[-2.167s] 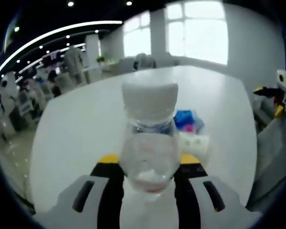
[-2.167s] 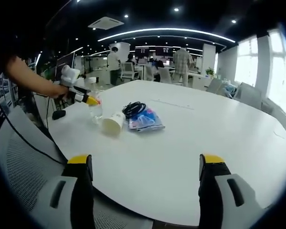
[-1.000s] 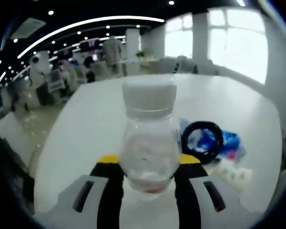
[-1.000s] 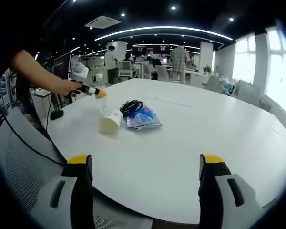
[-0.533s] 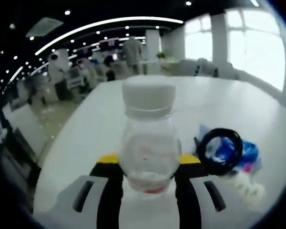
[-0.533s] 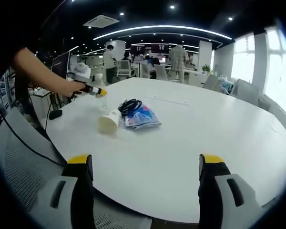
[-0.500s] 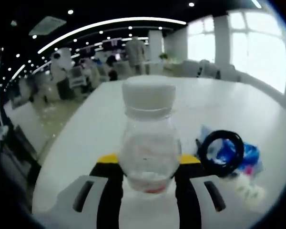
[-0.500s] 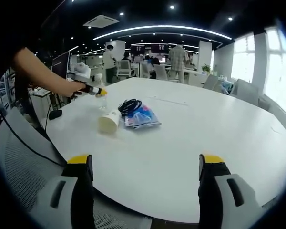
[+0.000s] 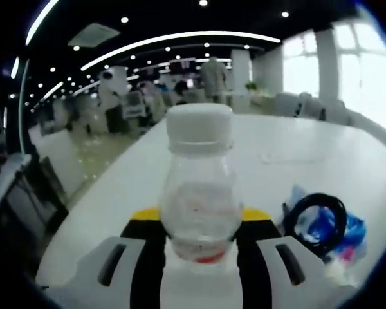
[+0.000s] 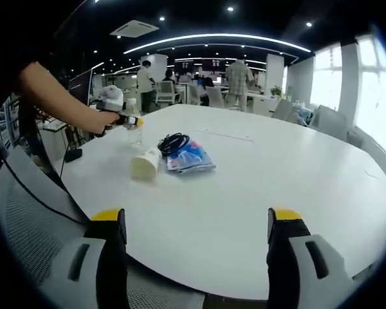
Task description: Arrange the tabletop items into an orderly group along one side of the table until the central work area is clear of visible clutter.
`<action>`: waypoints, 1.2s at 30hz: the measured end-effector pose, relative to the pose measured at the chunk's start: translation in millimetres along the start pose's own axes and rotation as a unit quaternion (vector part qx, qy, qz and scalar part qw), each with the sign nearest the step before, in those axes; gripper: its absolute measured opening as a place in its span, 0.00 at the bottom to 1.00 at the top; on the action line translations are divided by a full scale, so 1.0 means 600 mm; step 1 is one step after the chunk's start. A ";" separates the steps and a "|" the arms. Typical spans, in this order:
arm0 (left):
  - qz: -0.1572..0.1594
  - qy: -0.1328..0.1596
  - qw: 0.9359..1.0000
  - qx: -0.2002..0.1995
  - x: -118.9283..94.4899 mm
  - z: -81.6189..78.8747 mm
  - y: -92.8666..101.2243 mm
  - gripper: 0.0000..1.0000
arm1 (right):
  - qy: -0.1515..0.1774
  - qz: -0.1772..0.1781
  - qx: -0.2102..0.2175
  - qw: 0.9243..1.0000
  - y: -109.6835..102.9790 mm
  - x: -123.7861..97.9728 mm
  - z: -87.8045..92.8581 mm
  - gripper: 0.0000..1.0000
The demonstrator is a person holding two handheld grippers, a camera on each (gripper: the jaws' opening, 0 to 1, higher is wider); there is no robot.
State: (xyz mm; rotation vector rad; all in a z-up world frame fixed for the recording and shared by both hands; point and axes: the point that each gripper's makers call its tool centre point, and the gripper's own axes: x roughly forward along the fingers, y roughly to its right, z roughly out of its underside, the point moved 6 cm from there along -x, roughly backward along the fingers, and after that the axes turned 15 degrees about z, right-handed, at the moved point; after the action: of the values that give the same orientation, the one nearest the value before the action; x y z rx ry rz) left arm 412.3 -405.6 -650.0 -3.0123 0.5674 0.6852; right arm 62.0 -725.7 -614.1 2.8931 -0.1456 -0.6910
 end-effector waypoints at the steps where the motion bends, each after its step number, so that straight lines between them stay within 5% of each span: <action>1: -0.002 -0.001 1.000 0.001 0.001 0.002 0.001 0.40 | -0.001 0.000 -0.001 1.000 0.000 0.000 0.000 0.90; 10: -0.035 0.011 0.999 -0.037 -0.006 0.016 0.002 0.40 | -0.002 0.000 -0.001 1.000 0.001 0.000 0.000 0.90; 20: -0.018 0.012 1.000 -0.022 -0.012 0.019 0.009 0.41 | -0.001 -0.002 -0.003 1.000 0.000 -0.001 0.000 0.89; 36: 0.030 0.024 0.997 0.061 -0.071 0.036 0.009 0.53 | 0.012 -0.005 0.004 1.000 -0.001 -0.001 -0.006 0.90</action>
State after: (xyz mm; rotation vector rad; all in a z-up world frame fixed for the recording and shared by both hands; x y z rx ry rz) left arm 365.7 -394.5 -651.3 -2.9166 0.6775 0.5585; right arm 63.2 -724.5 -611.0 2.9102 -0.1304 -0.6573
